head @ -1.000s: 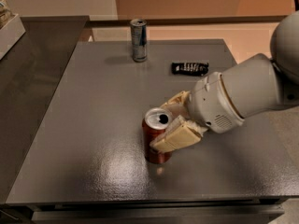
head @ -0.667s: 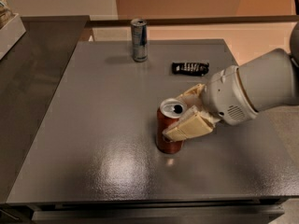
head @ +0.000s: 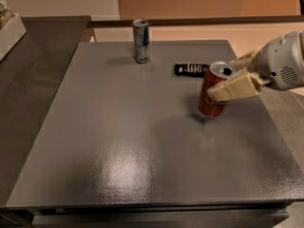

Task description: Move coke can near rxbar chocolate

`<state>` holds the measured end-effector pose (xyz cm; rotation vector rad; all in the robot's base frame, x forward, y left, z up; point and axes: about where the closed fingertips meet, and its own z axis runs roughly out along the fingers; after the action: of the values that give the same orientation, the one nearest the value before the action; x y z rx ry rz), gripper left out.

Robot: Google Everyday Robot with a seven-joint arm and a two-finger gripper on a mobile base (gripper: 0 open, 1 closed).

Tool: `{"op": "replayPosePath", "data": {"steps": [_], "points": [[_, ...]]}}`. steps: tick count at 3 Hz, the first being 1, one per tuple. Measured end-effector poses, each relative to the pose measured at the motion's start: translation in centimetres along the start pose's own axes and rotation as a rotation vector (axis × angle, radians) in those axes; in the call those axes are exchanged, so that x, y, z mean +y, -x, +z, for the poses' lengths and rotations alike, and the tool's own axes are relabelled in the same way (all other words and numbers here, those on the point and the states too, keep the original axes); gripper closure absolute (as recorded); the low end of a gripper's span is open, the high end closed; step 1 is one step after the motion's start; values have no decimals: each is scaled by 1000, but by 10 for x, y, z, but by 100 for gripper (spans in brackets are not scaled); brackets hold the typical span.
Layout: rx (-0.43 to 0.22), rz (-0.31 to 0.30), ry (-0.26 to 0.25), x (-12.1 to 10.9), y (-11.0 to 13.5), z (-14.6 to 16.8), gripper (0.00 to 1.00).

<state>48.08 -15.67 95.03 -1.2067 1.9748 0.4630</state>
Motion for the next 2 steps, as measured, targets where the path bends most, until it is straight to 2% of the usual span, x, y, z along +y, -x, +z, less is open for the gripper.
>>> {"op": "replayPosePath", "data": {"steps": [2], "points": [[5,39,-138,-82,11,-23,100]]}}
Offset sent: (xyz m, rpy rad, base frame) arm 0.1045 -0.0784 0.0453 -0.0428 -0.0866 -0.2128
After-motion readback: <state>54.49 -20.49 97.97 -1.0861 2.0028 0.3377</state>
